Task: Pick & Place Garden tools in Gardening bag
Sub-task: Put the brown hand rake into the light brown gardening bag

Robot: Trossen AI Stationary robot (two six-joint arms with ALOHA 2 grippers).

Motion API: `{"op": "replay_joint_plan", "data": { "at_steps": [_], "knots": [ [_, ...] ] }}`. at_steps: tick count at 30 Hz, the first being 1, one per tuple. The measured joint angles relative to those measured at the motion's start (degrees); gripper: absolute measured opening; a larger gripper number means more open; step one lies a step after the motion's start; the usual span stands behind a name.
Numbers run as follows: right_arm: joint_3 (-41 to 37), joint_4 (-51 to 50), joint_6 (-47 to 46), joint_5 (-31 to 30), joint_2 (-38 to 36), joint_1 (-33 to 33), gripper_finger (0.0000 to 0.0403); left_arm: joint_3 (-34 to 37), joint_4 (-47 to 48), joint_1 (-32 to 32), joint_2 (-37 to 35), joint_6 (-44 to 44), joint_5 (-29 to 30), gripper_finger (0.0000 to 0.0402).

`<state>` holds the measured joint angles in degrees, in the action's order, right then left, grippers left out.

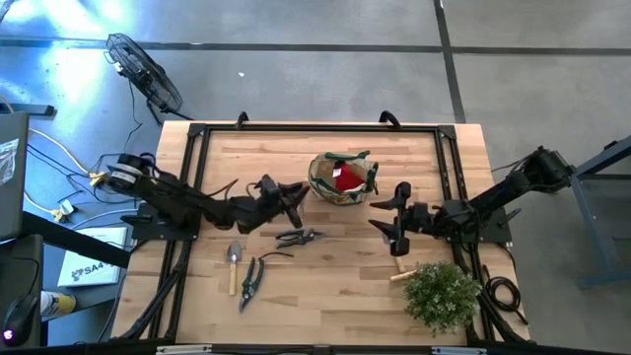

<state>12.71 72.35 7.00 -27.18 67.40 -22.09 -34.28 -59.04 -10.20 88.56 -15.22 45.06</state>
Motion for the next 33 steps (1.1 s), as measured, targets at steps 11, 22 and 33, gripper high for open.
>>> {"op": "replay_joint_plan", "data": {
  "at_steps": [11, 22, 33],
  "knots": [
    [0.00, 0.79, -1.44, -4.17, 0.00, 0.09, 0.0191, -4.33, -1.40, 5.76, 6.16, 1.54, -11.84, 0.0056],
    [0.00, -0.17, -1.34, -5.40, -0.02, 0.11, 0.0191, -5.60, -4.22, 11.34, 6.33, 2.91, -16.62, 0.0056],
    [0.00, -1.59, -3.16, -5.62, 0.00, 0.07, 0.0191, -11.11, -1.90, 13.22, 9.30, 6.06, -19.57, 0.0056]
  ]
}}
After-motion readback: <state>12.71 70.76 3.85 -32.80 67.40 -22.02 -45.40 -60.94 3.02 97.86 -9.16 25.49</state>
